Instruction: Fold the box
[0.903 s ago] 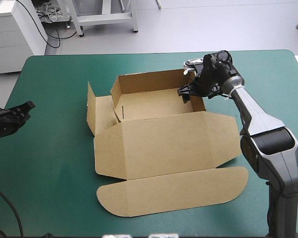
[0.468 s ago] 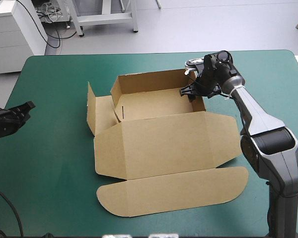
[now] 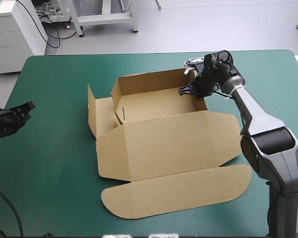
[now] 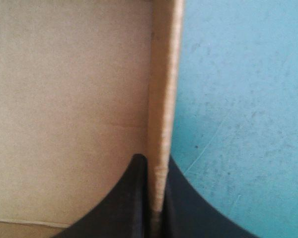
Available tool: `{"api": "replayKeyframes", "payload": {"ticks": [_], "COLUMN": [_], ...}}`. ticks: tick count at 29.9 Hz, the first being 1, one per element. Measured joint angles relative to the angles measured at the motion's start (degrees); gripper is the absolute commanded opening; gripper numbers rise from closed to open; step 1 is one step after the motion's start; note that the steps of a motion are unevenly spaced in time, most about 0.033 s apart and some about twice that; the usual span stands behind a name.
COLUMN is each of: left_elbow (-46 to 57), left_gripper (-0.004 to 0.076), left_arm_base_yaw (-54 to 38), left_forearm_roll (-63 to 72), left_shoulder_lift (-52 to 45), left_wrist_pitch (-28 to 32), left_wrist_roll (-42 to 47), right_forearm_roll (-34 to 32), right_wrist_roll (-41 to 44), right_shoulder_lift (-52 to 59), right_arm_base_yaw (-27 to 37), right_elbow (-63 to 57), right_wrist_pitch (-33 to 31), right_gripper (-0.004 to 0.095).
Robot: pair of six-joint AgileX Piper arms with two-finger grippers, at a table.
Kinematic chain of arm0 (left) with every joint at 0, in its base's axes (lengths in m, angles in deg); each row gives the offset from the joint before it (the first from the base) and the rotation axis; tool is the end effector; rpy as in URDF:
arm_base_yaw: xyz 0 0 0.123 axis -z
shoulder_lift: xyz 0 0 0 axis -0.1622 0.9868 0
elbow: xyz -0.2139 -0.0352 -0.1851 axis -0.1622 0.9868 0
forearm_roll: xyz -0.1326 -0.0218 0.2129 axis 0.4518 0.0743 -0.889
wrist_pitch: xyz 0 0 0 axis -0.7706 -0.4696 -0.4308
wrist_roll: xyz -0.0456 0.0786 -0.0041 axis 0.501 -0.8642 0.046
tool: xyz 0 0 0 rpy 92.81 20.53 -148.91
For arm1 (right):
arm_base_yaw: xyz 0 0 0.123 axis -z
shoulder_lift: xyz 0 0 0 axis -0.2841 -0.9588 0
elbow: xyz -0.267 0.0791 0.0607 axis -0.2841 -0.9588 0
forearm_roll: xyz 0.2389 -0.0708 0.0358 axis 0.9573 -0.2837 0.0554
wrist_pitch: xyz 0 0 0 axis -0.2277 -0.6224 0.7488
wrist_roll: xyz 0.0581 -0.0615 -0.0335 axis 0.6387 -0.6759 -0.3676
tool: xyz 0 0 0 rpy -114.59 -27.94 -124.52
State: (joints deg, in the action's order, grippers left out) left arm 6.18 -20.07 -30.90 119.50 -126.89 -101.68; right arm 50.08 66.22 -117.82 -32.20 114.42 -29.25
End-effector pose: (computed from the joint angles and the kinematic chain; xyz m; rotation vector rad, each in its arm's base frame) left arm 0.2415 0.0902 0.3299 -0.6386 2.2002 -0.3952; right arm 0.4506 0.1289 0.2776 -0.3797 2.7354 0.1072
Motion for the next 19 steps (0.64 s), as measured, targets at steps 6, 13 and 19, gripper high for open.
{"api": "replayKeyframes", "payload": {"ticks": [6,13,19], "left_elbow": [0.00,0.00,0.00], "left_gripper": [-0.0008,-0.0008,-0.0008], "left_arm_base_yaw": [0.00,0.00,0.00], "left_forearm_roll": [0.00,0.00,-0.05], "left_shoulder_lift": [0.00,0.00,0.00], "left_wrist_pitch": [-0.07,-0.01,0.16], "left_wrist_roll": [0.00,0.00,0.00], "right_forearm_roll": [0.81,0.96,2.73], "right_wrist_roll": [0.00,-0.04,0.41], "right_shoulder_lift": [1.86,11.75,21.11], "right_arm_base_yaw": [0.06,0.10,0.10], "right_elbow": [-0.17,-0.17,-0.17], "right_wrist_pitch": [-0.17,-1.12,-1.83], "right_gripper": [-0.0020,-0.0020,-0.0020]}}
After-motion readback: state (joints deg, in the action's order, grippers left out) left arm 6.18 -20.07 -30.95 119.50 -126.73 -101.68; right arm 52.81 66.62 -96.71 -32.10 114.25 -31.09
